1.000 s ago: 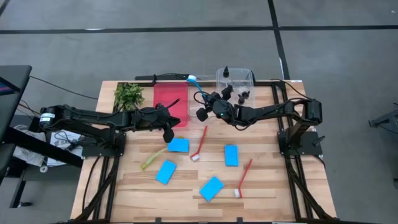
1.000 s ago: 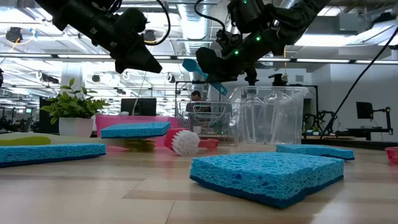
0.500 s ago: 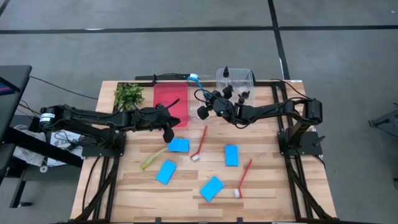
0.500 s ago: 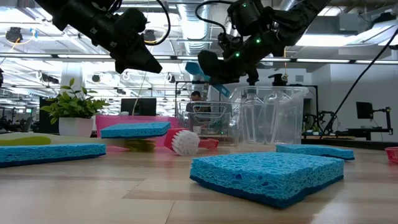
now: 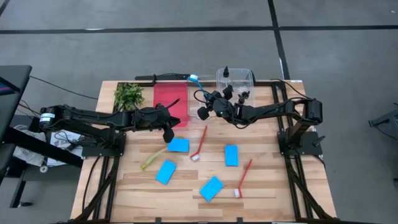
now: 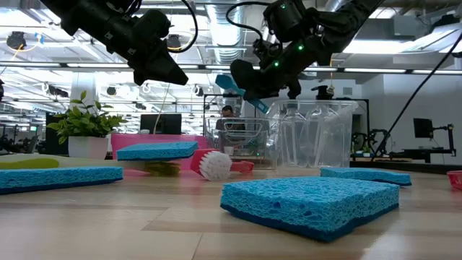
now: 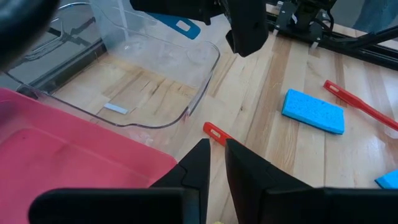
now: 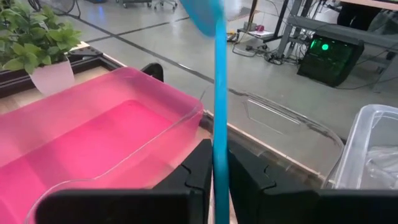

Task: Pick & Place Kitchen Sink Supplies
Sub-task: Put the blue dish brush into the left transparent bin, then put the bottom orange dish brush into the left transparent bin

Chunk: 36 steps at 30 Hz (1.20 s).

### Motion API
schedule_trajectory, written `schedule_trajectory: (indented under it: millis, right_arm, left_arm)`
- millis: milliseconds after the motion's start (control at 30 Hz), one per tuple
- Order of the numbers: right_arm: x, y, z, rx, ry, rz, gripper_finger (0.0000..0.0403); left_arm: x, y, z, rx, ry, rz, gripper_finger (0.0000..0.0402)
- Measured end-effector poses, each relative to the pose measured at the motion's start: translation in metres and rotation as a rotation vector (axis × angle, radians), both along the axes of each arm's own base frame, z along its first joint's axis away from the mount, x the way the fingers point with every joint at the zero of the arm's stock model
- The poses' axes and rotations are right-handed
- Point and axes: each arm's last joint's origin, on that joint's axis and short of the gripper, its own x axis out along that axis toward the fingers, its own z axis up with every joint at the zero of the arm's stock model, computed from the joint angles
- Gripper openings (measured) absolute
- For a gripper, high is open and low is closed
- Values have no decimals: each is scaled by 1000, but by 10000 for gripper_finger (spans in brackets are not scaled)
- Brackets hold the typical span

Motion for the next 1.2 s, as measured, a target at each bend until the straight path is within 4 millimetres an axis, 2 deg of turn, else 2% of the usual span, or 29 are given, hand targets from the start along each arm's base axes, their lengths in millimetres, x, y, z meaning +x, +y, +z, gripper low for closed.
schedule_trajectory:
  millis: [367,633,800,967,1200]
  right_arm:
    - [0,0,1,-2,-11,0,99]
    - [5,10,8,-80,-19,53,108]
    - [6,32,20,-212,45,151,108]
    - [2,67,29,-378,217,301,108]
    - [-9,118,21,-565,512,623,107]
  left_arm:
    - [0,0,0,0,0,0,51]
    - [0,0,0,0,0,0,51]
    - [0,0,0,0,1,0,51]
    - [0,0,0,0,1,0,51]
    - [0,0,0,-1,1,0,51]
